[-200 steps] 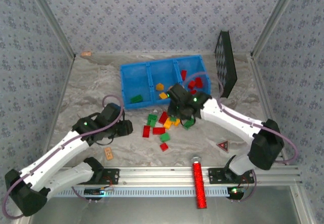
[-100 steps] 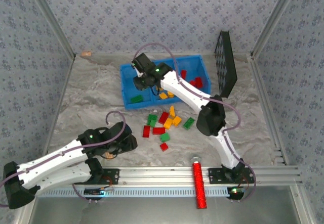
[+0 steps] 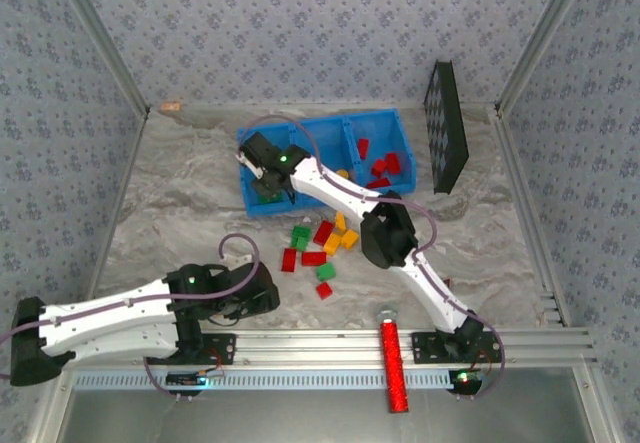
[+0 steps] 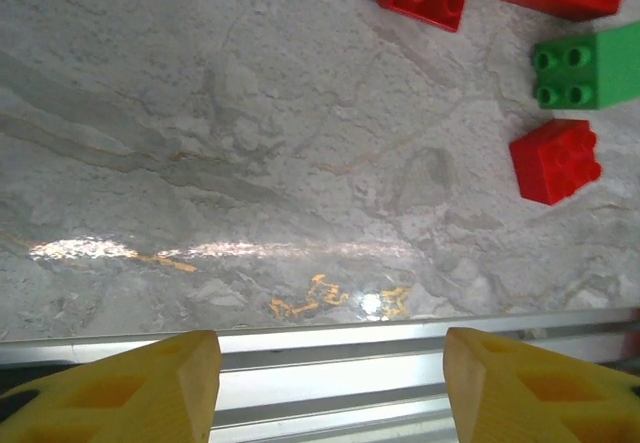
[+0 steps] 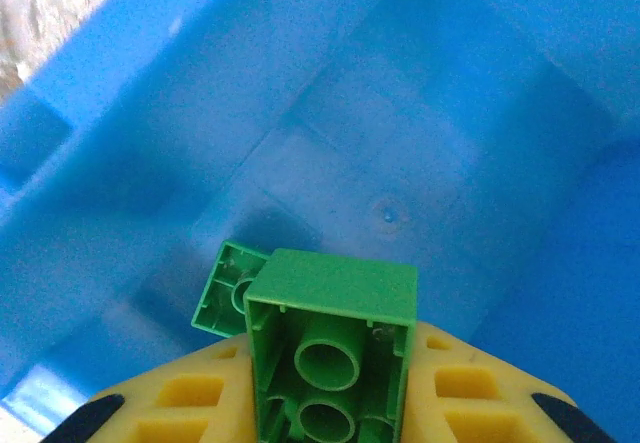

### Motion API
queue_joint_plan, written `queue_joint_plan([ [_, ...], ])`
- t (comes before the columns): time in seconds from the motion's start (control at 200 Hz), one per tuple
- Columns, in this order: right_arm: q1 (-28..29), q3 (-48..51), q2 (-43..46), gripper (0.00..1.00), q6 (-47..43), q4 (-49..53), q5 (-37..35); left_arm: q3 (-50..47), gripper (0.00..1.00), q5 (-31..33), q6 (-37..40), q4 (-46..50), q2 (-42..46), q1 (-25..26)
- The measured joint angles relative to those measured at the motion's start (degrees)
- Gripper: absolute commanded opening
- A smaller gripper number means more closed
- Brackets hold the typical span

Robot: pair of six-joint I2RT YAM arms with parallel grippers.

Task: Sort the legos into containers by color
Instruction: Place the lego in the container.

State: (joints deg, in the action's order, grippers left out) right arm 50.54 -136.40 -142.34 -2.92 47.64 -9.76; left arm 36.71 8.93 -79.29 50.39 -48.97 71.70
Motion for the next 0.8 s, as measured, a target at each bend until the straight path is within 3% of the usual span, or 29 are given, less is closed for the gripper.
queue_joint_plan([
  [0.415, 0.39, 4.79, 1.05, 0.53, -2.75, -3.61, -0.61, 10.67, 0.67, 1.6, 1.18, -5.53, -17.46, 1.81],
  [0.8, -0.07, 13.27, 12.33, 0.58, -3.15, -6.12, -2.56, 18.84, 0.69, -0.79, 3.85, -8.63, -31.15, 1.84],
])
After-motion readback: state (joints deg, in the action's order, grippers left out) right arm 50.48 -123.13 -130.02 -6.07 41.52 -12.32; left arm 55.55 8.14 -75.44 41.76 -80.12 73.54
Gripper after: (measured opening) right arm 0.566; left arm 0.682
